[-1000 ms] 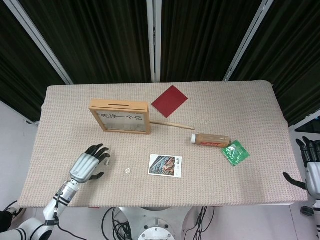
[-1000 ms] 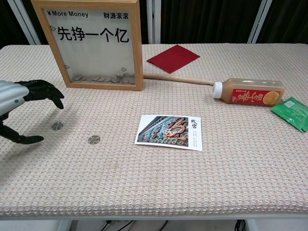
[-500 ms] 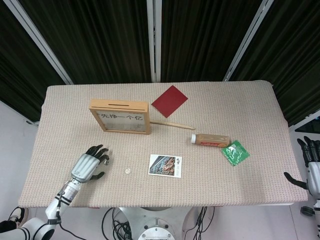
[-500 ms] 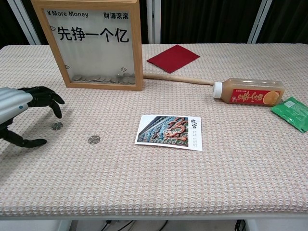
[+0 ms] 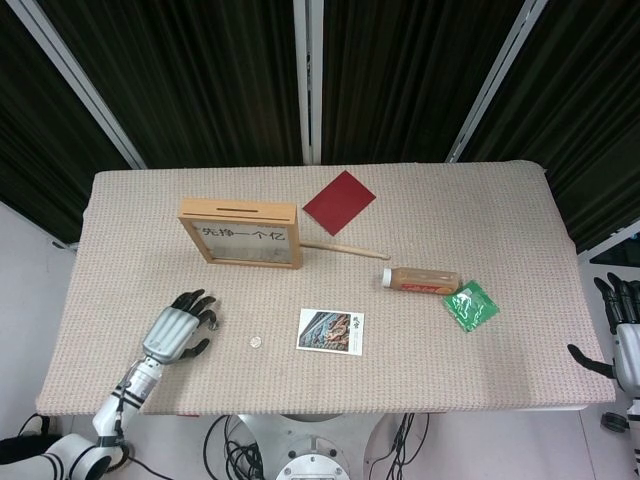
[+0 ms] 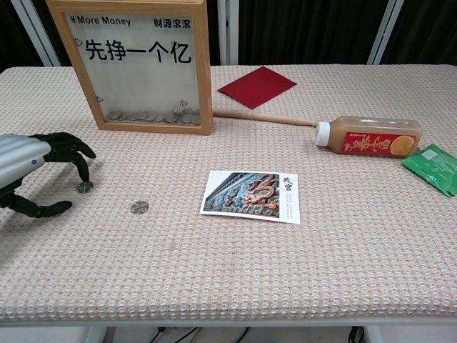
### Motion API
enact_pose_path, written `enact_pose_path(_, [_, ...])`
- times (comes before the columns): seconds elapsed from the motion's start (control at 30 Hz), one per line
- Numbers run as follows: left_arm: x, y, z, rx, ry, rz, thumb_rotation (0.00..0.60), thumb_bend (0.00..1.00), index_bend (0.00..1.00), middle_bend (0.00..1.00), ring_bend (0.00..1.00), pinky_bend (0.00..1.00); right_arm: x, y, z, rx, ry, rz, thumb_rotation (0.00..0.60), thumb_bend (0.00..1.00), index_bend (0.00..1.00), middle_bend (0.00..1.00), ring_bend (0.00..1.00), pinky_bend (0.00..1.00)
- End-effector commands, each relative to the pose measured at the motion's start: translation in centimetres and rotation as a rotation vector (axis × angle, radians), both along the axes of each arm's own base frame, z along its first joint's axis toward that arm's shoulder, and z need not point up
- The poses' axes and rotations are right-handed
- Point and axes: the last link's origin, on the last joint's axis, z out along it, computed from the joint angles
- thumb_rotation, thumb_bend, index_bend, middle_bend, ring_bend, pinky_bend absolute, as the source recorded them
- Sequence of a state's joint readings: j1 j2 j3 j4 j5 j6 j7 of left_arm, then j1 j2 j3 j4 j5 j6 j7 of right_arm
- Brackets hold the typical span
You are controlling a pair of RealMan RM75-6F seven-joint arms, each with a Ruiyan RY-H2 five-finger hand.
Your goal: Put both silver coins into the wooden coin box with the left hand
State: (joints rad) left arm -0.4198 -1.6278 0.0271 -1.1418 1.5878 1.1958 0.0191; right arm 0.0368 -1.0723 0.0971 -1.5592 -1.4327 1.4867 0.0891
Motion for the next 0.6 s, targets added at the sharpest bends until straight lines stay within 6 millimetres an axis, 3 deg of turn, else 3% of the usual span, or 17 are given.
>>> enact_pose_path(0.03, [-0.04, 0.05, -0.08, -0.001, -0.001, 0.002, 0.6, 0.29, 0.4, 0.17, 0.07, 0.17, -0.03, 0.0, -0.01, 0.0, 0.001, -0.002, 0.6, 0.08, 0.0, 0.0, 0.0, 0.0])
enact_pose_path(0.6, [-0.04, 0.31, -0.45, -0.01, -0.003, 0.002, 0.6, 0.31, 0.38, 0.17, 0.07, 0.17, -0.12, -0.11, -0.19, 0.007, -0.002, -0.006, 0.6, 0.09, 0.0, 0.0, 0.0, 0.0])
